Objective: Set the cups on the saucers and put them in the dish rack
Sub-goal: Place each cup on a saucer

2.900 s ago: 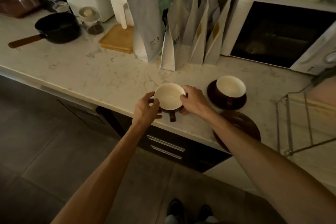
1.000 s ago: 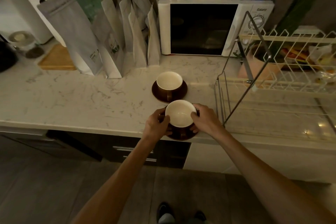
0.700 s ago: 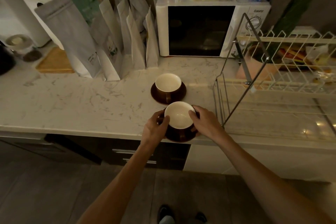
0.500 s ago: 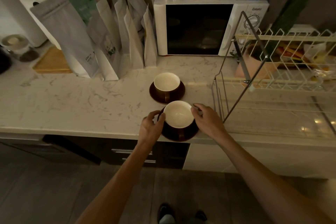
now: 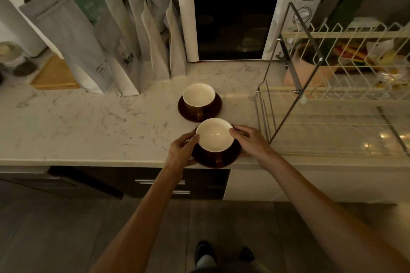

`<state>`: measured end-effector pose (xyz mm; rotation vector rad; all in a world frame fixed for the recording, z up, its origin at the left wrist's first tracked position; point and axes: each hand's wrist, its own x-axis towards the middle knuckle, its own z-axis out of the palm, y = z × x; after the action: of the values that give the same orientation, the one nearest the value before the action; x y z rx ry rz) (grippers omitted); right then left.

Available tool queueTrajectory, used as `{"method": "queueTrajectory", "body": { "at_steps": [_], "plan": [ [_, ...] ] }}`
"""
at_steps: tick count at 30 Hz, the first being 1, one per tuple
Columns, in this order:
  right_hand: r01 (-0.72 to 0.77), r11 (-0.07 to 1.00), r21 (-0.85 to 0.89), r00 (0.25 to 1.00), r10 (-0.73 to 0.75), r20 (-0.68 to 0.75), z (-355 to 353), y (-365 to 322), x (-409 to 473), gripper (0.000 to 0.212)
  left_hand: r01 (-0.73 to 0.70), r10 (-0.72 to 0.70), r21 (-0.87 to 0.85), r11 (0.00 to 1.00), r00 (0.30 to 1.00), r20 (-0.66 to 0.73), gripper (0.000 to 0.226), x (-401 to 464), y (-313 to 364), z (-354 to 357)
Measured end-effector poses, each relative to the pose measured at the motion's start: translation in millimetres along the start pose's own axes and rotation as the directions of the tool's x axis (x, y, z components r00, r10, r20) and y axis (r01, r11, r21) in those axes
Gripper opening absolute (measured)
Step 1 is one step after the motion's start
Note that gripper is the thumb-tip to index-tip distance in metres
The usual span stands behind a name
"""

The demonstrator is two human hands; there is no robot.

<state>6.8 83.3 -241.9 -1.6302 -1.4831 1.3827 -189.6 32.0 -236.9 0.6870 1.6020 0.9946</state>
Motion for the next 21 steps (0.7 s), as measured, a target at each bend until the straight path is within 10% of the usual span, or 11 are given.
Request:
{"method": "queueTrajectory", "body": {
  "at_steps": [21],
  "plan": [
    [-0.029,0.989,0.142,0.998,0.022,0.054,-29.3,27.5,-82.1,0.036,-0.083,0.079,0.080,0.993,0.996,0.052,0.020,-80.3,-23.0,14.5]
  ]
}}
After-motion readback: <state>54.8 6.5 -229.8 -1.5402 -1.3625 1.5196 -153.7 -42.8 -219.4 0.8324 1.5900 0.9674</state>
